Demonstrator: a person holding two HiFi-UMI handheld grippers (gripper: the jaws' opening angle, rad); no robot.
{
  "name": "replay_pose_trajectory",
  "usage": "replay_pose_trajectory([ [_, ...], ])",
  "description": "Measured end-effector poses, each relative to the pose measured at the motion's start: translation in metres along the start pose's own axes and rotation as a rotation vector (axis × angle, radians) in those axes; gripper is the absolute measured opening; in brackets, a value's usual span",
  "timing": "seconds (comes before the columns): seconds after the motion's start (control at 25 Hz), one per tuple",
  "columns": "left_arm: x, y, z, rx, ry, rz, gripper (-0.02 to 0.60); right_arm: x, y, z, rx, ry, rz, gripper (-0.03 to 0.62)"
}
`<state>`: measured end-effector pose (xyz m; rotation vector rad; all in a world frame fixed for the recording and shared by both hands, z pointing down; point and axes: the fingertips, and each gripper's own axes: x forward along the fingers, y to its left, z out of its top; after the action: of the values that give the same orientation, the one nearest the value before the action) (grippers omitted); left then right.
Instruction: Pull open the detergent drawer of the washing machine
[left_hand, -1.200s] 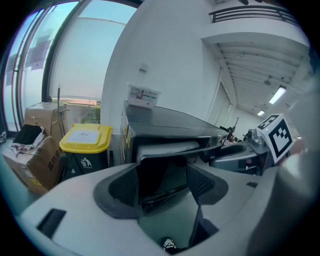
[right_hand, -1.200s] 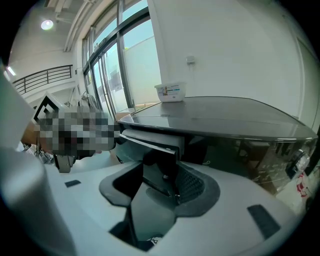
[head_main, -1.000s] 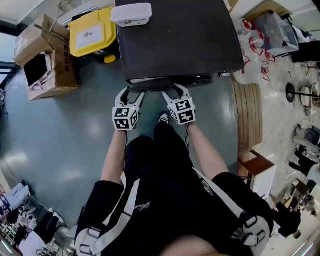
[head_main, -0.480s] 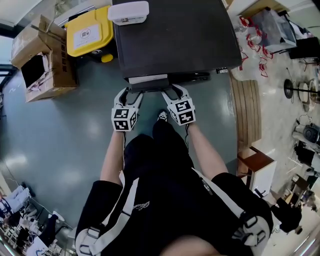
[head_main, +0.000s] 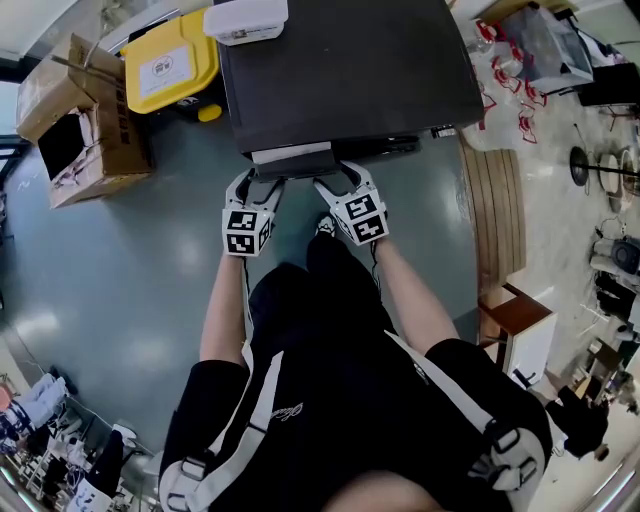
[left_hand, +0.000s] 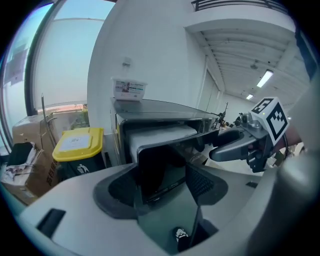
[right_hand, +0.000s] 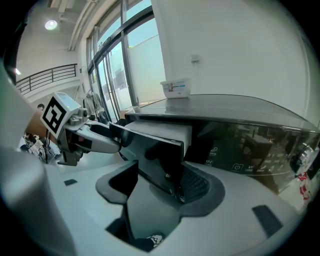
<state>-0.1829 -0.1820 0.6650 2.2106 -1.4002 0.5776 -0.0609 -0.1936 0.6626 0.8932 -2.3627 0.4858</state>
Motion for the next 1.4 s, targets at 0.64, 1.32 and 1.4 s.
replay_pose_trajectory([
  [0.64,0.001,-0.003,-0.003,-0.027,0.029,0.006,0.298,0.003,-0.003,0.0,0.0,0.017,-0.015,0.243],
  [1.32,-0.009,-0.013,-0.01,-0.027,0.019,-0.004,0.298,-0.008,0.005,-0.009,0.006,0.03,-0.031,0.239],
  [1.4,-0.01,-0.013,-0.012,-0.027,0.02,-0.004,0.298,-0.008,0.006,-0.009,0.004,0.025,-0.032,0.241],
])
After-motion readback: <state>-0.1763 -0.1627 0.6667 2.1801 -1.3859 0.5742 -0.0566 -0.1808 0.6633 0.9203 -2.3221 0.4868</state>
